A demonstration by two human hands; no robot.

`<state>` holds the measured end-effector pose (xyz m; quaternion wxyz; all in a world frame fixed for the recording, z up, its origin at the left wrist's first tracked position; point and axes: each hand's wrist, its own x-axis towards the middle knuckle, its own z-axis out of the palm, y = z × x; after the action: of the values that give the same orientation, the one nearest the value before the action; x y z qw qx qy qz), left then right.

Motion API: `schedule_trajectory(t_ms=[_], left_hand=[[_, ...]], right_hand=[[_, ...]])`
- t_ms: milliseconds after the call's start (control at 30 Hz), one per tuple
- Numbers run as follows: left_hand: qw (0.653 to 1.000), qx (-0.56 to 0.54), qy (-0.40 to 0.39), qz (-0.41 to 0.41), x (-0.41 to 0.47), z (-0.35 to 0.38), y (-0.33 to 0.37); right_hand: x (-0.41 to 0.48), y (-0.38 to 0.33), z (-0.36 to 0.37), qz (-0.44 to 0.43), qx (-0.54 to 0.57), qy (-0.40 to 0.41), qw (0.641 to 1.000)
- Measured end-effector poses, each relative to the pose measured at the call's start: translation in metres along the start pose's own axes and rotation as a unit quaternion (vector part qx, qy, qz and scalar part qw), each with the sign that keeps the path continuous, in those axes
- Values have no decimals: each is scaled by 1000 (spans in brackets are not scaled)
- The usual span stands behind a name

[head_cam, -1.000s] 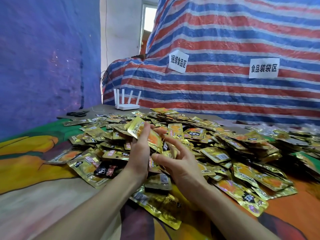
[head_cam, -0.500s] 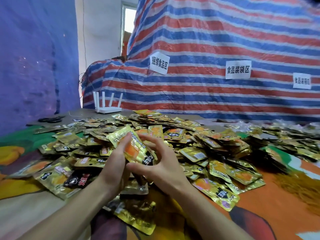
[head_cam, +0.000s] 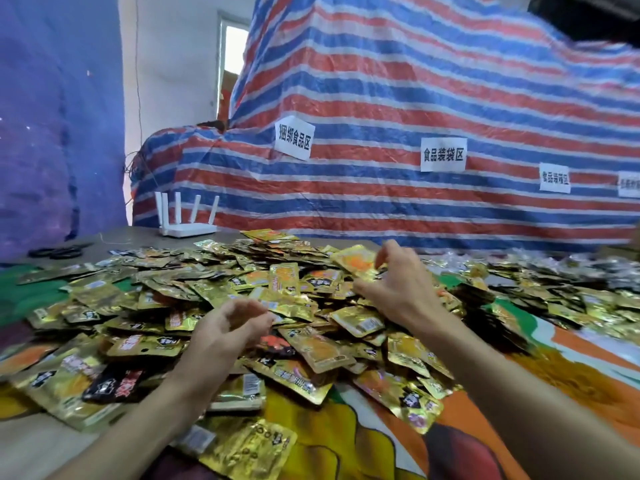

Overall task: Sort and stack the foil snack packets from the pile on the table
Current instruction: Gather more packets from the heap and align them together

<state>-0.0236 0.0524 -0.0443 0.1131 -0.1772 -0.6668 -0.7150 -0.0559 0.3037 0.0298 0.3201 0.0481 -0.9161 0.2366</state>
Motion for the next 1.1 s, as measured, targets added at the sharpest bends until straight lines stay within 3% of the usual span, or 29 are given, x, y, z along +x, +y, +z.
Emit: schedule_trajectory(t_ms=[133,267,400,500,600,700,767,867,967,1033,1100], left_hand=[[998,49,-4,44,-2,0,1],[995,65,-18,74,-5,1,6],[990,110,0,88,-4,-2,6],[967,233,-26,99,-5,-5,5],[948,295,-59,104,-7,-9,12],[933,327,-122,84,-7,-14,26],[902,379,-204,38,-6,-22,35],[824,463,-323,-53,-6,-40,43],[756,535,-374,-59,-7,-56,37],[740,556,-375,-51,-8,-59,30],[750,549,-366,-45,-11,-61,31]], right_hand=[[27,35,1,55,-126,24,990],[23,57,25,84,-252,-32,964],[16,55,31,83,-280,-14,956],[6,37,26,31,-225,17,974],[-16,8,19,-41,-49,-107,992],[-42,-21,20,-40,-14,-270,962],[-56,-32,28,-53,-74,-318,944],[-66,-40,41,-80,-171,-323,928],[-64,-42,44,-71,-152,-316,934],[-60,-41,40,-84,-140,-310,937],[-59,-39,37,-108,-149,-289,940]])
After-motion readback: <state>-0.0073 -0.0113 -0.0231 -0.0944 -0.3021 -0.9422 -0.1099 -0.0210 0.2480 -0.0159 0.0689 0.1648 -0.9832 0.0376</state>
